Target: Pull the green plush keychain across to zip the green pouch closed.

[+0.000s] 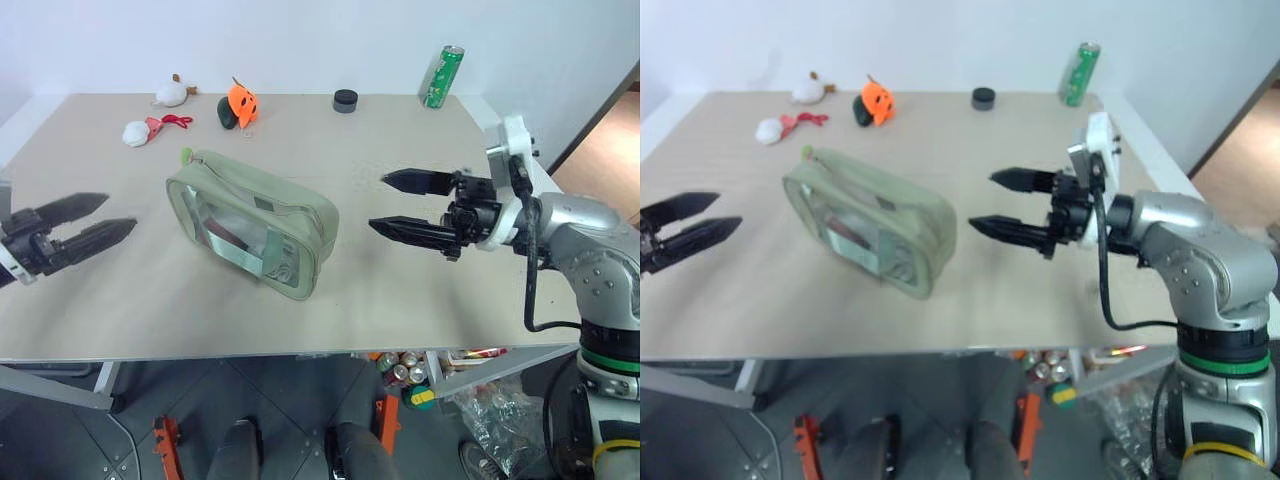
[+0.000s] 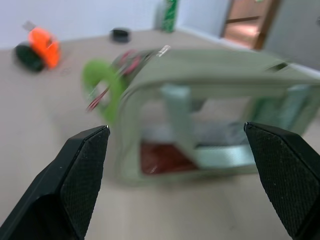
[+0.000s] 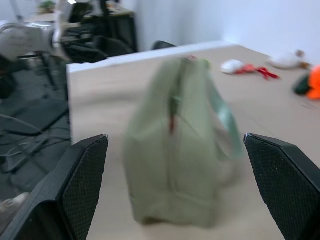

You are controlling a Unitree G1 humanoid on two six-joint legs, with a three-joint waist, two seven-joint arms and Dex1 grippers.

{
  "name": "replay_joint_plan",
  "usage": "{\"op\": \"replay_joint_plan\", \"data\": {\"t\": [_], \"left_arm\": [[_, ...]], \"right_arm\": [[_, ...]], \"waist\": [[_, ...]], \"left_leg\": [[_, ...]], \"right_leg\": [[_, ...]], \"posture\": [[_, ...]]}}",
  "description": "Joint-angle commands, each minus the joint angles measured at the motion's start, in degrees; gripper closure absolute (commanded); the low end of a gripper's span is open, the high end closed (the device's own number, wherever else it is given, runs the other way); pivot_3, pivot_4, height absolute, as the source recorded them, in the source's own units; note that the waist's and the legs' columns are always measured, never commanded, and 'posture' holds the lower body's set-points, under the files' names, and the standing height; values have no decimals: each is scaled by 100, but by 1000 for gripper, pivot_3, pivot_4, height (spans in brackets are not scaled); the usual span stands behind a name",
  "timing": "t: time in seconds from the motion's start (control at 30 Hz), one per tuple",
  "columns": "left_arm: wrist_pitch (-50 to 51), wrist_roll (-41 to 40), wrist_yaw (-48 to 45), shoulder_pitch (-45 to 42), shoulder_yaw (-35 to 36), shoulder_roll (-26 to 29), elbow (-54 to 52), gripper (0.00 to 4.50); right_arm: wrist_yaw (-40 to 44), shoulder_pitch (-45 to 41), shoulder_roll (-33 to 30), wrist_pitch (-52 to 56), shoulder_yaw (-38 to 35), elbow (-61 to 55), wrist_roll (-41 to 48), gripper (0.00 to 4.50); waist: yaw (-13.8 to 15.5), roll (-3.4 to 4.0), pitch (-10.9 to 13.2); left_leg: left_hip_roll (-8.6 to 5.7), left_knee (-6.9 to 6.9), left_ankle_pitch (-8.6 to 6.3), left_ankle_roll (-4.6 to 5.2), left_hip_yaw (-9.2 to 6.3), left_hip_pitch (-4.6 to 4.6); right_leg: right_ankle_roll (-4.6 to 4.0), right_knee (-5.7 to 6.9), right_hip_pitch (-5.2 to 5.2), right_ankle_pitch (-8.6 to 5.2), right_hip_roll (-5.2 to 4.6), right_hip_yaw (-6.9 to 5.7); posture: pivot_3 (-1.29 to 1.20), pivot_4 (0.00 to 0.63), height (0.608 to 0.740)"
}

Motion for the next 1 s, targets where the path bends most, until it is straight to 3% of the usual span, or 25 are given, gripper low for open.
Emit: {"op": "replay_joint_plan", "data": {"t": [0.03,0.17,0.33,1.0], "left_arm": [[117,-319,-114,-321,-76,186,-451,38],[474,-806,196,-730,-114,20,-634,38],[274,-878,-53,-400,-115,-101,-1160,38],[-57,-826,-31,10,-181,-248,-1516,38]], "right_arm": [[35,-524,190,-8,477,-360,-10,0],[65,-802,503,-364,1265,-275,-625,0],[230,-893,680,-881,1869,37,-1356,0],[398,-894,1126,-1506,2351,659,-2550,0]], "waist": [[-3,0,0],[-6,-1,-1],[-5,-1,-1],[-5,-1,-1]], "left_leg": [[1,0,0,0,0,0],[12,4,0,0,-4,-1],[12,10,0,1,-2,-1],[19,39,1,0,2,-1]], "right_leg": [[1,0,0,0,1,0],[-1,4,-2,4,19,2],[2,7,-1,5,20,9],[-8,11,1,19,28,16]], "posture": [[0,150,740],[0,150,740],[0,150,740],[0,150,740]]}}
